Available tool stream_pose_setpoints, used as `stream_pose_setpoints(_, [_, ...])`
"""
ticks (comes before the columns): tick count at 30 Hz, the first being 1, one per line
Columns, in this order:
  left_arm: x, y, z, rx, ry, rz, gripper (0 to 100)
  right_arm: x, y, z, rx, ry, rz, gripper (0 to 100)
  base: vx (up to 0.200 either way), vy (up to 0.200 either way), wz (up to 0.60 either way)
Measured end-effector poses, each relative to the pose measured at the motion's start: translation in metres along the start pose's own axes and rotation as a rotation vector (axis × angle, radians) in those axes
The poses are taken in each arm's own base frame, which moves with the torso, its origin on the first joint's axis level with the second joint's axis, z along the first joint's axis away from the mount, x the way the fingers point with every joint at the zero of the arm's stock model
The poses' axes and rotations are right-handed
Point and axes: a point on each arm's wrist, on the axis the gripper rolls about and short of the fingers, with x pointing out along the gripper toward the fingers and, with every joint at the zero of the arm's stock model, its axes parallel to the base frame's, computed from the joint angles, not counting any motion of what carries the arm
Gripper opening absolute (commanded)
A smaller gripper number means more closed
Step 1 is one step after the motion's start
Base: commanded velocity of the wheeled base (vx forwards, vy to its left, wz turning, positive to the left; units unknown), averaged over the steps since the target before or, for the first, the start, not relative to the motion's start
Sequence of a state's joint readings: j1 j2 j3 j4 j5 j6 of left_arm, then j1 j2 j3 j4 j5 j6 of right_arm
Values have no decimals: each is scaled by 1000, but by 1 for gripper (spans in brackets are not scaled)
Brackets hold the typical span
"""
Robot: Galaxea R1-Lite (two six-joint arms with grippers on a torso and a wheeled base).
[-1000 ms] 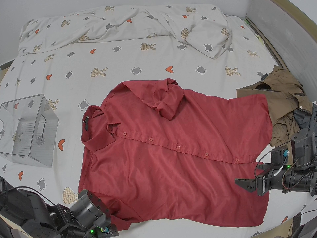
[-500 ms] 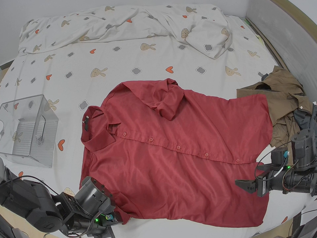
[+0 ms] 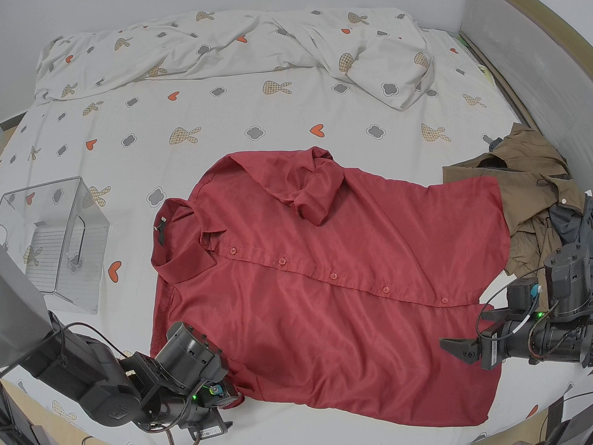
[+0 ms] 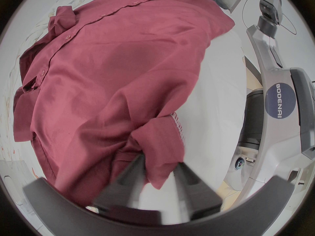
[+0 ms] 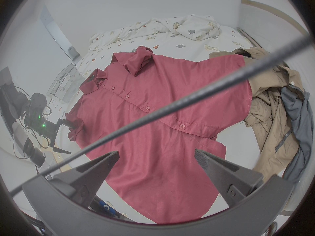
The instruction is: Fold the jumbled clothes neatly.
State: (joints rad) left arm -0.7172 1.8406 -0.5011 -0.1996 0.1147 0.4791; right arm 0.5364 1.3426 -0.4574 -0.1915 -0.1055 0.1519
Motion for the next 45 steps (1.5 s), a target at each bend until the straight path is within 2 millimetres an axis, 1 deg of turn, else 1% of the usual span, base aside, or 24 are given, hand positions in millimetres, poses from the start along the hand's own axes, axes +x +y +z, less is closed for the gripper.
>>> stream_pose_setpoints(6, [-2, -2, -2, 2, 1, -6, 0, 0, 0, 0, -1, 2, 0, 100, 0, 0, 0])
stream_pose_setpoints(9, [-9, -6, -2, 11, -18, -7, 0, 0, 0, -3, -7, 9, 0, 100, 0, 0, 0])
stream_pose_setpoints(12, [-17, -9, -2, 21, -44, -4, 0, 1, 2, -10, -24, 32, 7, 100, 0, 0, 0])
stream_pose_setpoints(15, [-26, -14, -2, 30, -73, -2, 0, 0, 10, -21, -75, 65, 42, 100, 0, 0, 0])
stream_pose_setpoints(19, [-40, -20, -4, 35, -85, -13, 0, -3, 25, -43, -184, 128, 119, 100, 0, 0, 0])
stream_pose_setpoints(22, [-51, -25, -7, 32, -48, -45, 0, -6, 34, -62, -274, 181, 179, 100, 0, 0, 0])
stream_pose_setpoints(25, [-62, -29, -9, 31, 14, -100, 0, -9, 39, -76, -340, 226, 214, 100, 0, 0, 0])
stream_pose_setpoints(28, [-78, -30, -5, 18, 41, -183, 0, -8, 41, -89, -406, 278, 228, 100, 0, 0, 0])
stream_pose_setpoints(31, [-91, -29, 3, -3, 16, -277, 0, -4, 42, -99, -458, 327, 203, 100, 0, 0, 0])
stream_pose_setpoints(34, [-100, -27, 12, -16, -28, -321, 0, 2, 40, -106, -505, 368, 124, 100, 0, 0, 0])
stream_pose_setpoints(38, [-105, -24, 20, -25, -60, -345, 0, 10, 39, -115, -558, 428, 38, 100, 0, 0, 0])
stream_pose_setpoints(45, [-108, -22, 23, -28, -77, -352, 0, 15, 35, -123, -580, 495, -7, 100, 0, 0, 0])
